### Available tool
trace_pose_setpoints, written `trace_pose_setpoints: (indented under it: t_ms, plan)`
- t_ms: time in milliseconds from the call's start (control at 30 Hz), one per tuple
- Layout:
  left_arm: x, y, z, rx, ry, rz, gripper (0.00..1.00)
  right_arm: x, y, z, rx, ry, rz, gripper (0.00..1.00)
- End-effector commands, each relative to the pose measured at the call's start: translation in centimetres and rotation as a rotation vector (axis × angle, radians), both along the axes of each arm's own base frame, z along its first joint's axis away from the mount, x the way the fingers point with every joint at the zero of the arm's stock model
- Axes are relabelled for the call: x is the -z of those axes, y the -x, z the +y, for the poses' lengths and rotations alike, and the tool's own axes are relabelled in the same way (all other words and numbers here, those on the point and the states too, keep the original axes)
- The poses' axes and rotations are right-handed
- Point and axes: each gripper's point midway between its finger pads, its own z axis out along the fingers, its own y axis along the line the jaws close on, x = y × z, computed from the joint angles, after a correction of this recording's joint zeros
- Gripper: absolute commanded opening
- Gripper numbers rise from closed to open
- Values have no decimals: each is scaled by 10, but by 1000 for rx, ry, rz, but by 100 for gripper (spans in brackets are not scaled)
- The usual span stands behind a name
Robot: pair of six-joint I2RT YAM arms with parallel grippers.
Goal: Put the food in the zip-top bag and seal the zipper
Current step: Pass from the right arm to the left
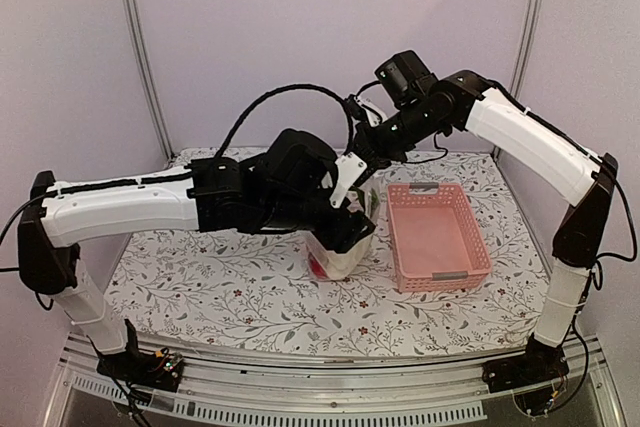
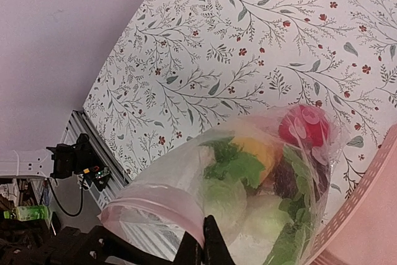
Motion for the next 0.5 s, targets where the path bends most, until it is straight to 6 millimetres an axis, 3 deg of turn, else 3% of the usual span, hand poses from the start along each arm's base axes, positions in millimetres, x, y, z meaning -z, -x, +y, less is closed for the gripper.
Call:
trace_pose_setpoints:
  t_ms: [0,233,467]
  plan:
    - [0,-6,-11,-21,34,60,68,-5,-7,3,21,-35,14,0]
    - [15,-21,-9,-65,32,95,46,-2,-6,3,30,-63,45,0]
    - [17,-37,1,-81,29,41,8,0,-1,-3,30,-76,72,0]
